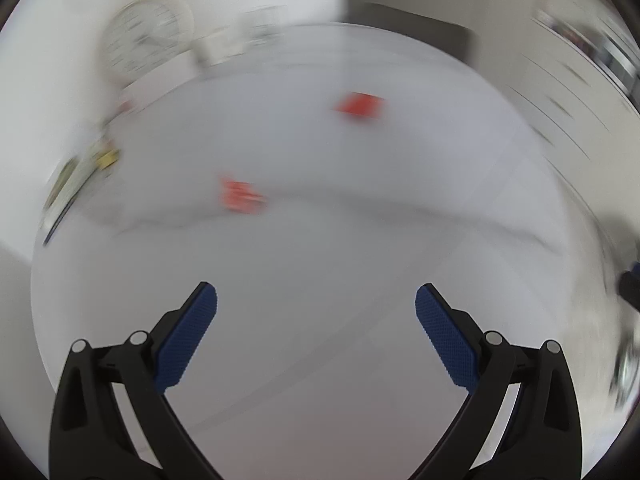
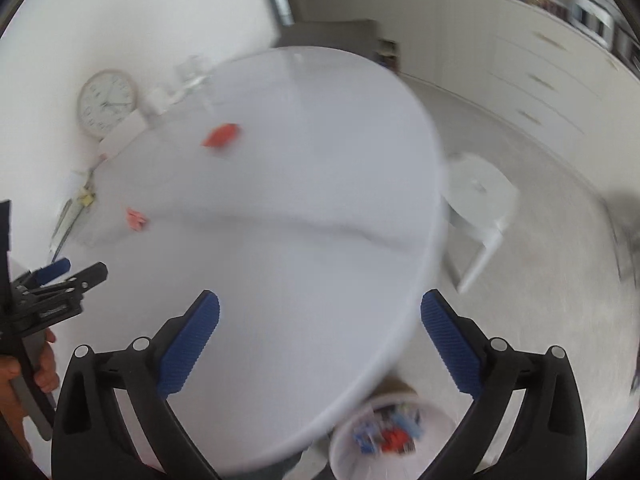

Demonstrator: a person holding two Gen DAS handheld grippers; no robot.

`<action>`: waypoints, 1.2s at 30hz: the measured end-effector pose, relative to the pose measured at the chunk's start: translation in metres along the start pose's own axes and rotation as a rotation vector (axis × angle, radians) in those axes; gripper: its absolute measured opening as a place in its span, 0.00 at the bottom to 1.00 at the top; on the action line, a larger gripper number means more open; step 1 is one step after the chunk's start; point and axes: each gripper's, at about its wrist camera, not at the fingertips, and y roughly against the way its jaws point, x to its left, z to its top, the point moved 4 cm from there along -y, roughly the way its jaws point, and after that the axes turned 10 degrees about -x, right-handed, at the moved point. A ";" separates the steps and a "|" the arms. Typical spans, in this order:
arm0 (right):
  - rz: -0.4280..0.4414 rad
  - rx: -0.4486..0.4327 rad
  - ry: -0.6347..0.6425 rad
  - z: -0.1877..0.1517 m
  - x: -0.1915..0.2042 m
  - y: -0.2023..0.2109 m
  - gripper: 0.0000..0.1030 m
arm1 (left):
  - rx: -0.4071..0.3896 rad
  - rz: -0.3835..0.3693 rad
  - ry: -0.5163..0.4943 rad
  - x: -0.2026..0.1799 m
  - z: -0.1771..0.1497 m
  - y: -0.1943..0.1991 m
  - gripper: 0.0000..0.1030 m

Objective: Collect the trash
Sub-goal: 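Move both tools back over the table, then grasp the pink crumpled tissue with the left tool while the right tool grasps the red wrapper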

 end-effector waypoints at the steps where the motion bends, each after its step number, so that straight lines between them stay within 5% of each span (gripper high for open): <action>1: 0.021 0.000 0.007 0.017 0.020 -0.018 0.97 | 0.001 0.026 0.035 0.018 0.005 -0.015 0.93; 5: 0.045 0.017 0.002 0.057 0.070 -0.072 0.97 | 0.001 0.050 0.114 0.061 0.017 -0.068 0.93; 12: 0.049 0.047 0.022 0.086 0.130 -0.146 0.97 | 0.007 -0.037 0.220 0.102 0.031 -0.144 0.93; 21: 0.030 0.083 0.039 0.088 0.151 -0.190 0.97 | 0.049 0.017 0.214 0.087 0.030 -0.179 0.91; 30: -0.010 0.065 0.038 0.105 0.152 -0.221 0.97 | 0.040 0.043 0.179 0.083 0.033 -0.188 0.48; 36: -0.074 0.048 -0.097 0.130 0.150 -0.262 0.97 | 0.033 0.054 0.180 0.085 0.037 -0.190 0.46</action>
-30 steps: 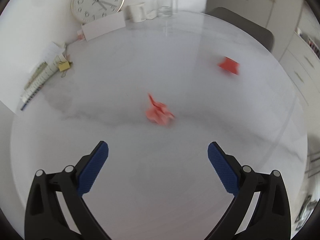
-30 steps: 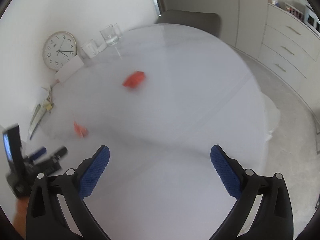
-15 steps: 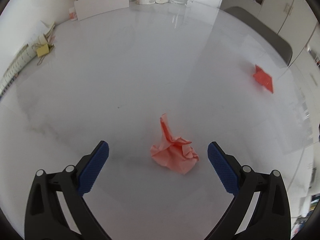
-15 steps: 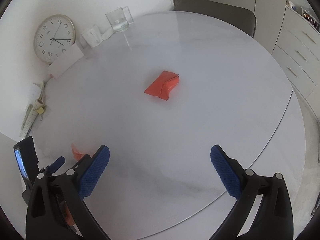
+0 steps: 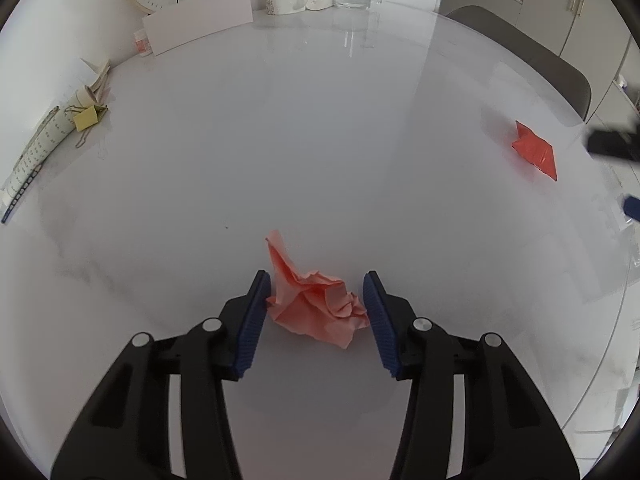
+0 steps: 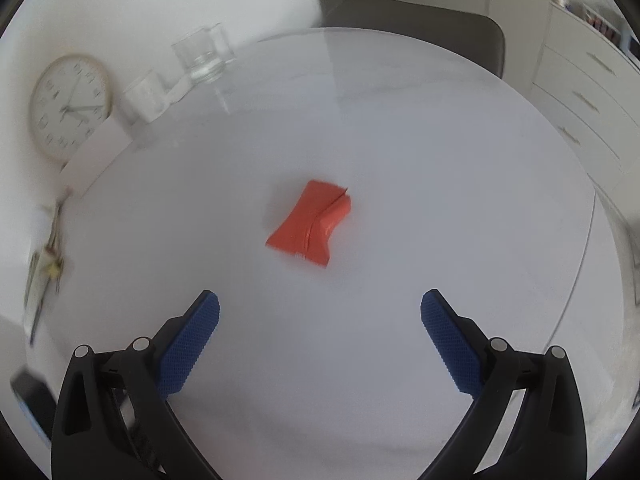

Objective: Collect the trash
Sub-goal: 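Grasp the pink crumpled tissue with the left tool while the right tool grasps the red wrapper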

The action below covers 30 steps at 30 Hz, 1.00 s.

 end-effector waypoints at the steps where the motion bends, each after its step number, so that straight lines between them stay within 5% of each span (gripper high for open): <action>1: -0.010 -0.002 -0.033 0.004 0.000 -0.006 0.97 | -0.005 -0.001 -0.003 0.000 0.000 0.000 0.46; 5: -0.090 0.018 -0.160 0.018 0.007 -0.038 0.85 | -0.021 -0.005 -0.024 0.000 -0.001 0.001 0.46; 12: -0.222 0.043 -0.183 0.024 0.028 -0.074 0.74 | -0.017 -0.027 -0.021 0.004 -0.001 0.000 0.46; 14: -0.234 0.061 -0.177 0.023 0.030 -0.082 0.64 | -0.022 -0.026 -0.034 0.004 -0.001 0.001 0.46; 21: -0.239 0.088 -0.105 0.016 0.031 -0.091 0.40 | -0.030 -0.019 -0.040 0.006 -0.002 0.002 0.46; 30: -0.149 0.089 -0.011 0.011 0.037 -0.079 0.35 | -0.028 0.015 -0.054 0.013 -0.002 0.003 0.46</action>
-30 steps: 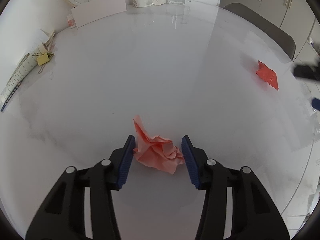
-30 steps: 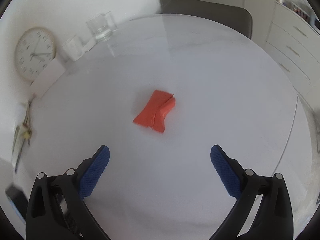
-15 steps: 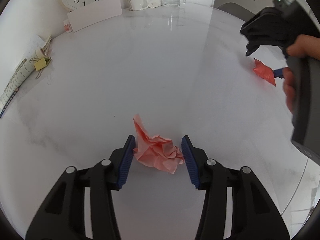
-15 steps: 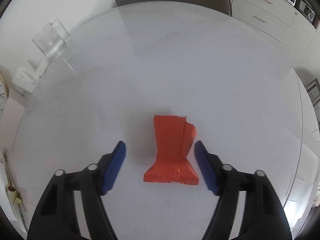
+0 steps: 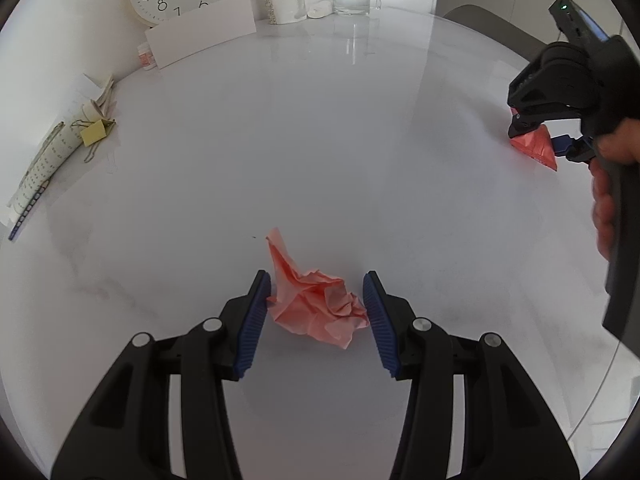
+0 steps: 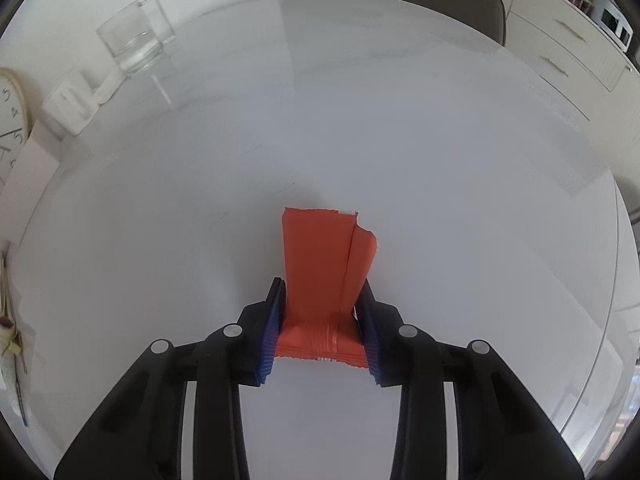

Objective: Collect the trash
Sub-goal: 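Grasp the pink crumpled tissue with the left tool while the right tool grasps the red wrapper, then carry tissue and red wrapper over the bin and open both tools to drop them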

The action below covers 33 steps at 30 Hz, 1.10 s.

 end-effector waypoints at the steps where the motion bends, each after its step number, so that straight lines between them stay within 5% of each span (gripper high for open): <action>1: 0.016 -0.002 0.017 -0.004 0.001 0.005 0.35 | 0.004 -0.001 -0.003 0.001 0.000 0.000 0.45; 9: 0.136 0.030 0.126 -0.069 -0.002 0.068 0.35 | -0.015 -0.049 -0.037 0.011 -0.003 0.038 0.45; 16: 0.235 0.048 0.224 -0.149 -0.027 0.151 0.35 | 0.018 -0.121 -0.069 0.001 -0.040 0.110 0.45; 25: 0.389 -0.006 0.379 -0.229 -0.099 0.279 0.35 | 0.040 -0.221 -0.094 -0.047 -0.102 0.207 0.45; 33: 0.398 -0.064 0.410 -0.276 -0.183 0.335 0.35 | -0.002 -0.256 -0.142 -0.113 -0.144 0.273 0.45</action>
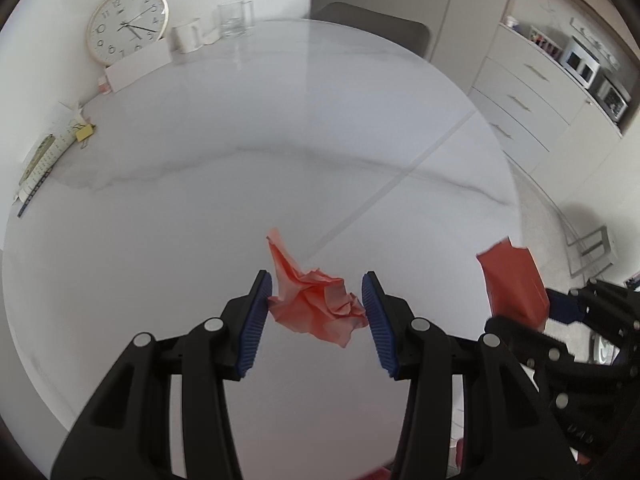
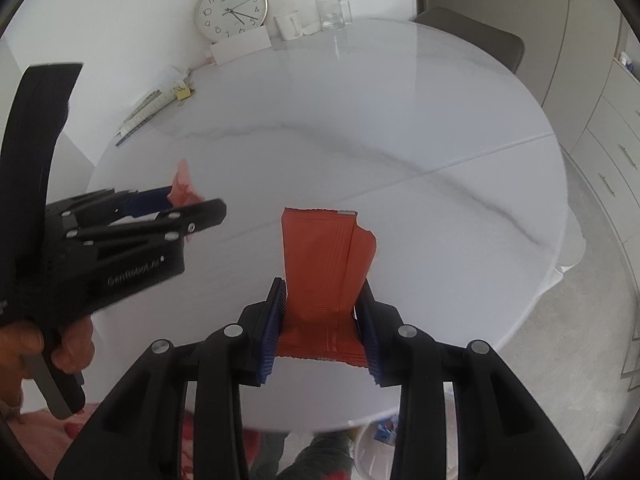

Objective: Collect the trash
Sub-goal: 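Carry tissue and red wrapper over the bin and open both tools to drop them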

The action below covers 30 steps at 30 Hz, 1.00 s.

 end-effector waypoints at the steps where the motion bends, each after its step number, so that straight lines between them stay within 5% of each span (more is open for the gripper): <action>1: -0.007 -0.003 -0.005 -0.007 -0.006 0.006 0.35 | 0.001 -0.008 -0.006 -0.011 -0.005 0.004 0.45; 8: -0.106 -0.034 0.003 -0.080 -0.069 0.058 0.35 | 0.018 -0.117 -0.111 -0.095 -0.040 0.018 0.45; 16: -0.128 0.113 -0.129 -0.200 -0.136 0.049 0.35 | 0.107 -0.265 -0.241 -0.185 -0.078 0.015 0.45; 24: -0.122 0.147 -0.164 -0.236 -0.155 0.011 0.37 | 0.129 -0.296 -0.348 -0.228 -0.086 0.010 0.45; 27: -0.106 0.203 -0.196 -0.251 -0.160 -0.006 0.63 | 0.137 -0.299 -0.390 -0.235 -0.093 0.010 0.45; 30: -0.111 0.189 -0.243 -0.254 -0.168 0.004 0.68 | 0.153 -0.306 -0.437 -0.244 -0.099 0.003 0.45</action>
